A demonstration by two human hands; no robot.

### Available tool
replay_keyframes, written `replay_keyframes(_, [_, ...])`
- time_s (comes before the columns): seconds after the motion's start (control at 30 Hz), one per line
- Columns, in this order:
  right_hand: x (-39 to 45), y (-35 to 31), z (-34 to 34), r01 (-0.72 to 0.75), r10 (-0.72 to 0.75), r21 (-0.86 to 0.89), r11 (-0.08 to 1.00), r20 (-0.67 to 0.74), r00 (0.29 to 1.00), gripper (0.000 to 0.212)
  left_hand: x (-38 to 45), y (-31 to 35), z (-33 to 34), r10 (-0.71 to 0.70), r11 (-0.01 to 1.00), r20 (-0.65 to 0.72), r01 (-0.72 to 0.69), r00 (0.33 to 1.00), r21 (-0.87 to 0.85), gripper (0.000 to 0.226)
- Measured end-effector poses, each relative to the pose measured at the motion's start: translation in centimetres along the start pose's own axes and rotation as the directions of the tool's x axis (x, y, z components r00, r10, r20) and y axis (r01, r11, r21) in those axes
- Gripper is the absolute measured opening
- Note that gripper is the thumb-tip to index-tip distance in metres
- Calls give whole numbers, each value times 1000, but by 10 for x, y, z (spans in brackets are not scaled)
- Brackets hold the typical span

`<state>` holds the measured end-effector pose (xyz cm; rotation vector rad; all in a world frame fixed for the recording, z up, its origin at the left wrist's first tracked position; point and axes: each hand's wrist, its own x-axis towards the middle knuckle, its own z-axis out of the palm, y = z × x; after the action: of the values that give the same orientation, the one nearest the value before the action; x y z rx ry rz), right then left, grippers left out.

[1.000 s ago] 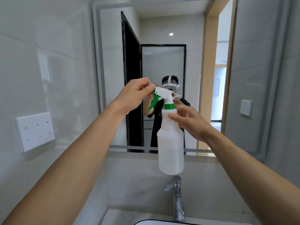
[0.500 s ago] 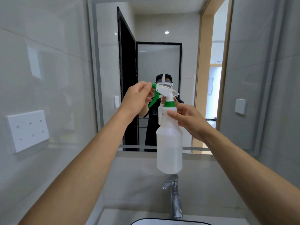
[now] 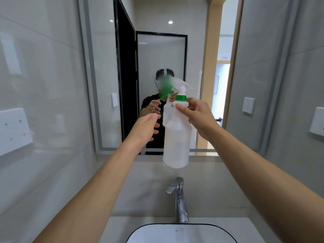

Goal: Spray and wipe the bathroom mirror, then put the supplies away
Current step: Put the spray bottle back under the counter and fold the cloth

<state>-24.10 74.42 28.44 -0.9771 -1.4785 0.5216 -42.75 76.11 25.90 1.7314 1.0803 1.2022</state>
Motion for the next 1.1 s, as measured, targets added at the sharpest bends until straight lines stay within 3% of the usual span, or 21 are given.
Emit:
replay_keyframes(0.13, [10,-2,1,29,-30,-11,1000,-108,994,25,-6,-6,13,-67,996,90,61,994,65,35])
replay_keyframes(0.23, [14,-3,3,51,-56,-42,998,-147,987,37,-16,-8,23,-25,998,114,19,993,53,36])
replay_keyframes(0.3, [16,-5,1,62,-66,-31,998,-143,988,38,-25,-10,37,46,992,37,-50,998,116,57])
replay_keyframes(0.4, [15,-6,3,97,-98,-13,995,-124,987,31,-37,-9,62,107,968,-185,-60,977,244,80])
replay_keyframes(0.53, [1,-3,10,96,-93,26,995,-78,993,36,-56,-5,84,61,965,-426,55,903,255,71])
replay_keyframes(0.63, [-16,-1,15,81,-81,70,994,7,997,37,-82,-9,84,34,971,-498,89,867,222,64])
replay_keyframes(0.83, [-62,-24,24,24,-51,140,990,194,980,58,-142,-9,71,-7,975,-595,139,804,175,73])
replay_keyframes(1.0, [-100,-33,38,-47,-100,305,951,447,889,20,-195,-9,60,-25,975,-685,169,728,145,78])
replay_keyframes(1.1, [-129,-37,50,-194,-47,310,931,627,778,66,-234,-9,59,-39,972,-721,193,692,132,79])
